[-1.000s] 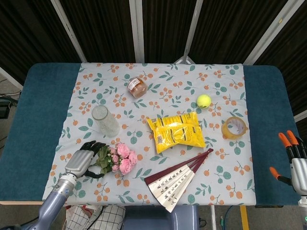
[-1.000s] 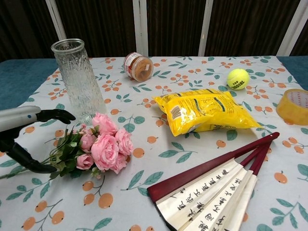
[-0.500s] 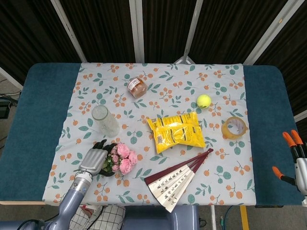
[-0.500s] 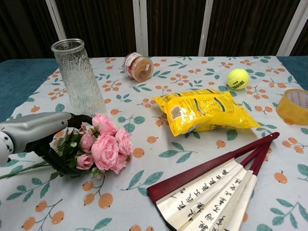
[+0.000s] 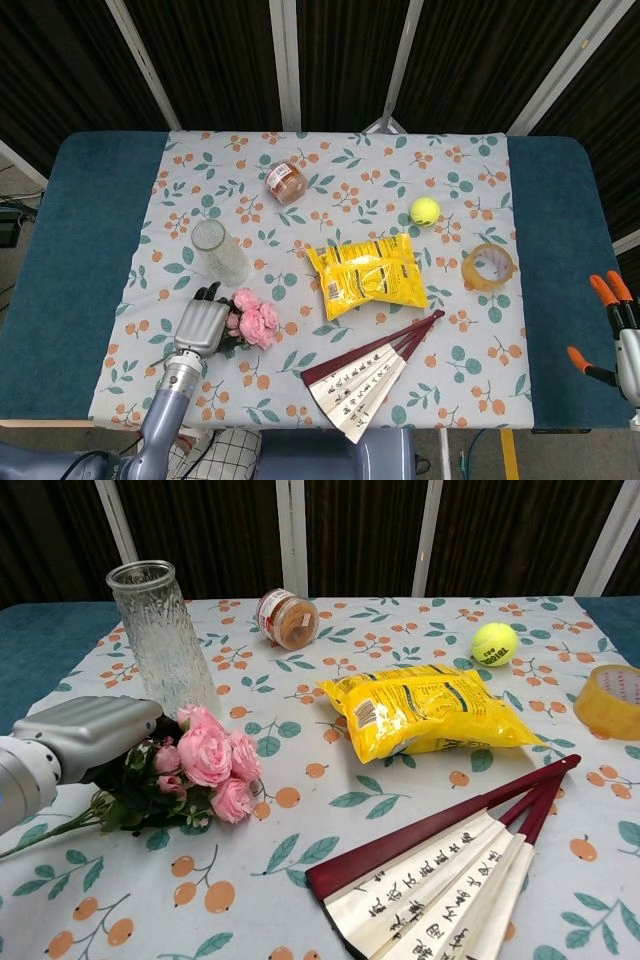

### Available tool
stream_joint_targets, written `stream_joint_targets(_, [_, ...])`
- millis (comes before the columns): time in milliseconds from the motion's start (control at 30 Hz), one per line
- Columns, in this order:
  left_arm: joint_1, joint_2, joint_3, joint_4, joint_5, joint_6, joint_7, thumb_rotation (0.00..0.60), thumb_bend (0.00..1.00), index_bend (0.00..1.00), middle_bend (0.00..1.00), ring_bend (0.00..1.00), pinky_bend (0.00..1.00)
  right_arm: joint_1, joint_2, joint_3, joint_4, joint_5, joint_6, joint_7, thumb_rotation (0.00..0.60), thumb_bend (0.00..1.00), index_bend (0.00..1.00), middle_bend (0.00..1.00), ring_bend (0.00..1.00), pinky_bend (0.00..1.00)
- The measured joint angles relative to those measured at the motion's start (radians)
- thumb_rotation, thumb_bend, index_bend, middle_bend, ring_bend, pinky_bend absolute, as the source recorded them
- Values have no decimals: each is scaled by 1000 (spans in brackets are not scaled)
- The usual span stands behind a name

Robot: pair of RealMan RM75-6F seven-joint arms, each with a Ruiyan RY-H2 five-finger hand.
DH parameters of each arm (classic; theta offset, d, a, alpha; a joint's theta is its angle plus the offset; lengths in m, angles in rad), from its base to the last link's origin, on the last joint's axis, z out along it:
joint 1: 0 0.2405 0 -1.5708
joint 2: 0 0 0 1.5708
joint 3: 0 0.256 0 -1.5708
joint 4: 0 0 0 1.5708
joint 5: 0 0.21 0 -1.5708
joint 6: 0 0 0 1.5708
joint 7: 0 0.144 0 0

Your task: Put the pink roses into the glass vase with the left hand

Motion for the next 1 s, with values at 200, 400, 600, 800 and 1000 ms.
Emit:
stream_joint_targets(200, [-11,-22,-4,-10,19,25,-2,600,440,476,472,123,165,-2,2,2,1,1,4,11,600,238,114,0,43,11])
stream_joint_targets(400, [-8,-10,2,-61,87,13,-81,600,440,477,482,123,165,-2,2,2,0,1,2,14,600,239,114,0,43,11])
stream_joint_targets(600, [-1,27,17,-149,200,1,-169,600,440,469,481,123,163,-1,2,1,-1,2,-3,12,600,238,114,0,43,11])
stream_joint_targets(800, [-2,81,32,-247,339,-16,-248,600,438,447,476,123,164,1,-1,2,-2,8,-8,7,600,238,114,0,43,11])
stream_joint_targets(1000, [-23,129,3,-348,451,-18,-268,600,437,442,476,123,160,1,-2,4,-3,12,-10,3,600,237,114,0,43,11])
